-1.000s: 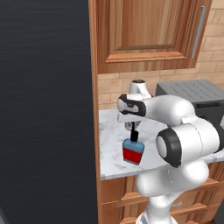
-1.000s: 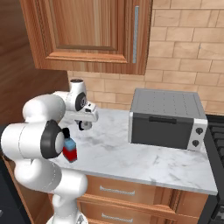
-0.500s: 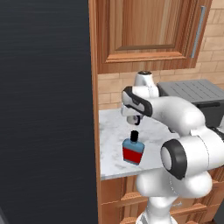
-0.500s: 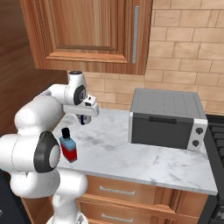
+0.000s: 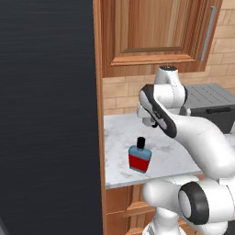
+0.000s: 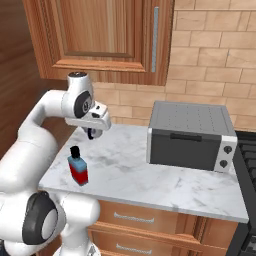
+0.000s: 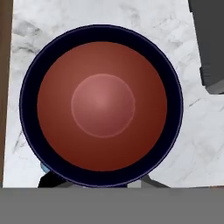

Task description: Place the microwavable item in the microwave. Then, close the microwave door and press the start button.

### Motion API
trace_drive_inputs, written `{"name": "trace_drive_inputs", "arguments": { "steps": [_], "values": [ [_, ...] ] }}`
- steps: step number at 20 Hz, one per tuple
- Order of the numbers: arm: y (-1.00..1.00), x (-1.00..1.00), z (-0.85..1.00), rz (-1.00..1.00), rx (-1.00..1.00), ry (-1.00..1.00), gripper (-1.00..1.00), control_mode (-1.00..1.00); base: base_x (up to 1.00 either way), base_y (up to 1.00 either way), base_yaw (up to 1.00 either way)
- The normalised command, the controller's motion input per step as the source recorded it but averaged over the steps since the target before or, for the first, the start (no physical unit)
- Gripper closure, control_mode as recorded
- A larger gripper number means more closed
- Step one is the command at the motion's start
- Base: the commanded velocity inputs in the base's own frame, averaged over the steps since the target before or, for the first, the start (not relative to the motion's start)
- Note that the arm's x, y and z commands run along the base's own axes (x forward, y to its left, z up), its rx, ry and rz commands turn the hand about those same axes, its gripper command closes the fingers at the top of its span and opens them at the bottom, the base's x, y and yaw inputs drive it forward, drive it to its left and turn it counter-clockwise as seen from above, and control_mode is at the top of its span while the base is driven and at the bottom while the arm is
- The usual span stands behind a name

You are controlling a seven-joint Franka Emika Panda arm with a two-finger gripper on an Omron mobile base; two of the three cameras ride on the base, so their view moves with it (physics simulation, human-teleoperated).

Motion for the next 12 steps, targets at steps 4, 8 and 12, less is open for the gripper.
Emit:
{"name": "trace_drive_inputs", "arguments": {
  "steps": [4, 8, 12],
  "values": [
    [-0.17, -0.54, 1.00, -0.02, -0.01, -0.09, 1.00, -1.00, 0.00, 0.00, 0.00],
    [0.00, -0.71, 0.80, 0.00, 0.00, -0.03, 1.00, -1.00, 0.00, 0.00, 0.00],
    [0.06, -0.90, 0.32, -0.02, 0.00, 0.00, 1.00, -1.00, 0.00, 0.00, 0.00]
  ]
}}
